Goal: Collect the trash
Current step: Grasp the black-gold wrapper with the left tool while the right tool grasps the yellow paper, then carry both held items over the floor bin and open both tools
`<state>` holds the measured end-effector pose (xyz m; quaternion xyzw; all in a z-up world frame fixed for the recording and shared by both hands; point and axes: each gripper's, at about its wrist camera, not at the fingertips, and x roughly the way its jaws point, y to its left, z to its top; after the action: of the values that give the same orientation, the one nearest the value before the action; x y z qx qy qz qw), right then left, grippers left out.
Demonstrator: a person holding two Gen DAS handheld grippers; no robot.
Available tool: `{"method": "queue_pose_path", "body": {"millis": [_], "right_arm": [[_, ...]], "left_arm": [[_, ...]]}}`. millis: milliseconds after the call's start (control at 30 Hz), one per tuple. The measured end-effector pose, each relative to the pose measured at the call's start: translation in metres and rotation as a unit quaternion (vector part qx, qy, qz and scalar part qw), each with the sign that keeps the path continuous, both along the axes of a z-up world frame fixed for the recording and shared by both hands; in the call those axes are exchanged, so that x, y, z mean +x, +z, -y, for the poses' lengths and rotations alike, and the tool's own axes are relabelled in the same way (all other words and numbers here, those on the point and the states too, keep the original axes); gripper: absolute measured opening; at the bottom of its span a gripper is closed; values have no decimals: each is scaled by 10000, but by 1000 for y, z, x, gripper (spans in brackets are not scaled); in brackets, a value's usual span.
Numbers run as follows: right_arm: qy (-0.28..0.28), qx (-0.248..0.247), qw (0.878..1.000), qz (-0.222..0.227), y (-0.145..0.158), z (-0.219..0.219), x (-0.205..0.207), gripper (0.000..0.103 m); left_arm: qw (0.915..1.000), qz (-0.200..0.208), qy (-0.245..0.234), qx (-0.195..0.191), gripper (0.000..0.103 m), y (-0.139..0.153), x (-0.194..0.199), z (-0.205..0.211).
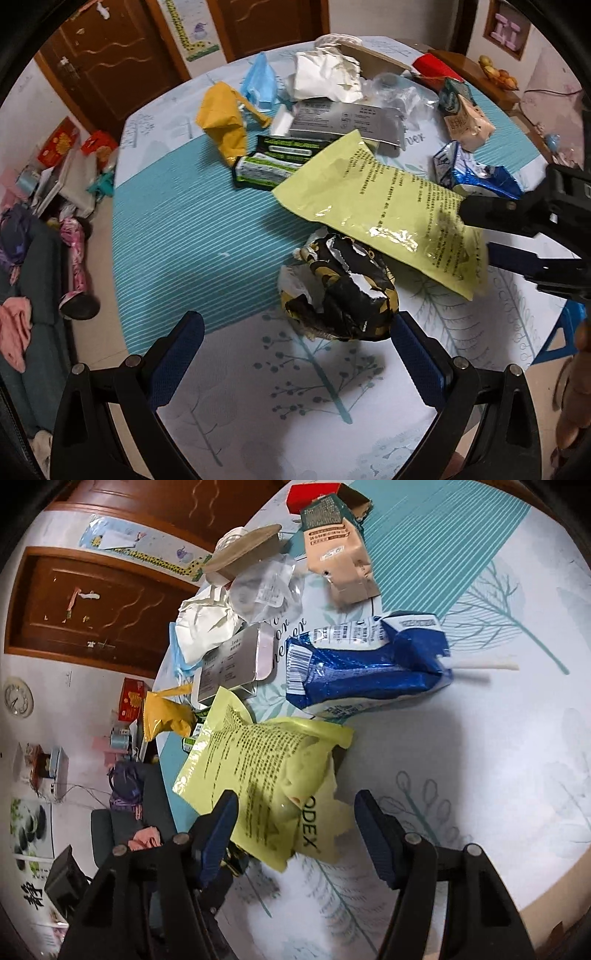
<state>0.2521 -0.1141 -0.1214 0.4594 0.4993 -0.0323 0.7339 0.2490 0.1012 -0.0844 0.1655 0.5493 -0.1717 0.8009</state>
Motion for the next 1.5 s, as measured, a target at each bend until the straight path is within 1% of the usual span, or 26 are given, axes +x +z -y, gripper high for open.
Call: {"method": "queue_pose_path", "body": {"millis": [200,233,300,333,400,467,567,600,633,667,700,733,833,900,933,1000,1067,1133,1233,1300,1500], "right_arm": [[-129,56,9998,108,-3,-4,6,65],[-134,55,9998,138,-2,-5,6,63],[-103,25,9998,164,-3,-9,8,51],[-86,4,9998,157,-4,-11,10,48],[-35,3,9999,163,-8,-15,14,35],[-17,74,9998,163,-11,-18,16,32],[-49,127,9998,145,-16,-19,20,32],[-53,135,9998,164,-17,-19,21,33],[-57,142,9997,183,-18,-20,22,33],[-62,148,9997,203,-19,-19,22,33],[-73,143,9996,240,-19,-19,24,33],[-76,125,9996,256,-20,-19,24,33],[-114,155,9991,384,-22,-21,25,31],[-61,190,9984,537,-21,-23,24,11],[-39,185,9979,613,-19,-24,23,11],[35,56,9969,778,-10,-27,23,5],[110,-77,9961,870,0,-28,24,3],[177,-256,9951,936,12,-29,23,2],[323,-681,9917,1044,39,-29,18,1],[402,-1053,9881,1047,59,-28,8,1],[531,-1619,9811,913,100,-20,-35,1]], "left_arm": [[9996,-163,-221,-66,100,-6,2,9],[9995,-218,-226,-82,100,-8,3,10],[9992,-305,-234,-123,100,-10,4,9],[9990,-350,-234,-144,100,-11,4,8],[9986,-431,-227,-184,100,-13,6,6],[9984,-480,-211,-232,100,-15,8,3],[9979,-517,-186,-345,100,-16,12,0],[9977,-515,-193,-392,96,-16,12,-2],[9974,-529,-216,-442,86,-16,14,-2],[9964,-635,-275,-499,82,-19,16,-2],[9950,-779,-318,-548,74,-22,18,-1],[9939,-889,-319,-577,72,-24,20,-2],[9936,-848,-369,-651,71,-24,21,-3],[9934,-822,-437,-669,69,-23,20,-4],[9932,-821,-454,-693,68,-22,21,-4],[9925,-848,-442,-765,65,-20,22,-7],[9923,-856,-390,-801,64,-17,23,-9],[9920,-844,-360,-869,63,-12,22,-12],[9913,-752,-393,-1003,63,2,18,-15],[9910,-692,-439,-1055,62,12,15,-15],[9869,-633,-536,-1380,62,44,-8,-14]]}}
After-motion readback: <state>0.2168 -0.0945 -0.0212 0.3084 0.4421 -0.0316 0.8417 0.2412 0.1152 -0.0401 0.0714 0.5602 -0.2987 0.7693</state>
